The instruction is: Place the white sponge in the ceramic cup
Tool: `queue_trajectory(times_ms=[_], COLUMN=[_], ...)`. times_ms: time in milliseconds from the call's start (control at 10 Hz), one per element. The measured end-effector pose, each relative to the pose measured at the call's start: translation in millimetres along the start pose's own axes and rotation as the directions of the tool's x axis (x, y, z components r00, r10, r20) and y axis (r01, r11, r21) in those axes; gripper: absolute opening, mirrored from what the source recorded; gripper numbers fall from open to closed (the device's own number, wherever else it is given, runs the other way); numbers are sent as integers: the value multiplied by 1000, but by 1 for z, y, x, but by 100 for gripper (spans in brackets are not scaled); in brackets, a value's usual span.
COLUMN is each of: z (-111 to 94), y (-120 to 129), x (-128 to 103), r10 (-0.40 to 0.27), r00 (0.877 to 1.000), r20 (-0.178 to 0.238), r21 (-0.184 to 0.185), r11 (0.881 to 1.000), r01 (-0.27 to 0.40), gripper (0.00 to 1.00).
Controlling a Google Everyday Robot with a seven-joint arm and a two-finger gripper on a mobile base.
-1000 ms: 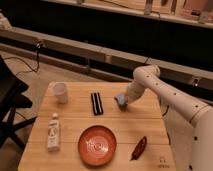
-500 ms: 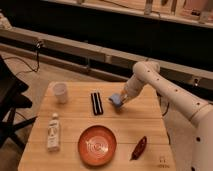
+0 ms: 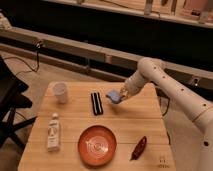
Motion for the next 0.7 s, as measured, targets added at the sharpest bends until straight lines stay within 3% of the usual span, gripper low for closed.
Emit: queue_trajectory(times_ms=[700], z=[-15], y=[-9], x=[-37], r10=[-105], r00=[994], r20=[26], r21=[44], r11=[994], r01=[104], gripper=[2])
